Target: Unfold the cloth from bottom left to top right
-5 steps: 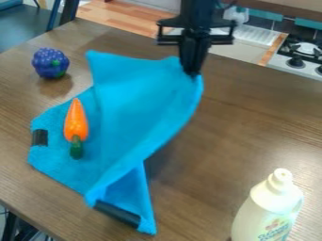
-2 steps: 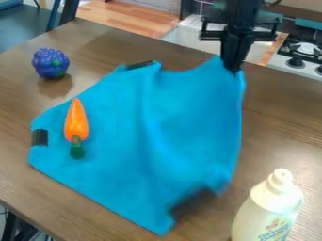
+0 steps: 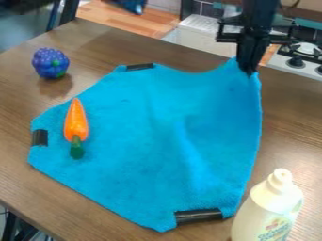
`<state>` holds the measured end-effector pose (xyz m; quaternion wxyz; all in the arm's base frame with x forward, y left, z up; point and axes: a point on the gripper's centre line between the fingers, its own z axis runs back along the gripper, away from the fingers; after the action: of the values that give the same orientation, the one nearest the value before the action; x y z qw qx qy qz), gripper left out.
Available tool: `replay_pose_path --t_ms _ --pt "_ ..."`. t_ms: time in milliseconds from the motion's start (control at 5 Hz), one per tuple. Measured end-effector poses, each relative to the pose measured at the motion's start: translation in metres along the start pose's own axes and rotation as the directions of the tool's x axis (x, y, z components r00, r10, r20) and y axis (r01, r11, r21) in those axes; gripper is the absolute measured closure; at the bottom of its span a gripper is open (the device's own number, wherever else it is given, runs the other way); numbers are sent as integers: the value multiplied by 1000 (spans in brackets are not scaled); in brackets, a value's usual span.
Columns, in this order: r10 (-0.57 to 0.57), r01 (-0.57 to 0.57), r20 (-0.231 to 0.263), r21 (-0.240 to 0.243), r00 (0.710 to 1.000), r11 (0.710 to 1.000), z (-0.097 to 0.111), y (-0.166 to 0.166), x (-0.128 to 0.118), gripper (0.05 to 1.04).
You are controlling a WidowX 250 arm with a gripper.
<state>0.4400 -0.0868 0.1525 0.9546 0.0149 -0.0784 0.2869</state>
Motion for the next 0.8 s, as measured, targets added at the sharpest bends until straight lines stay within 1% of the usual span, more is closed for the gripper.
replay_pose_path --t_ms 200,400,600,800 --pt "-58 58 3 -5 998 998 -7 -8 -1 872" --pt "-92 92 1 -44 996 995 -17 -14 -3 616" --pt "-94 92 -25 -67 995 993 -31 -12 -4 307" --pt "-153 151 -14 -98 988 984 -29 -10 -3 88"
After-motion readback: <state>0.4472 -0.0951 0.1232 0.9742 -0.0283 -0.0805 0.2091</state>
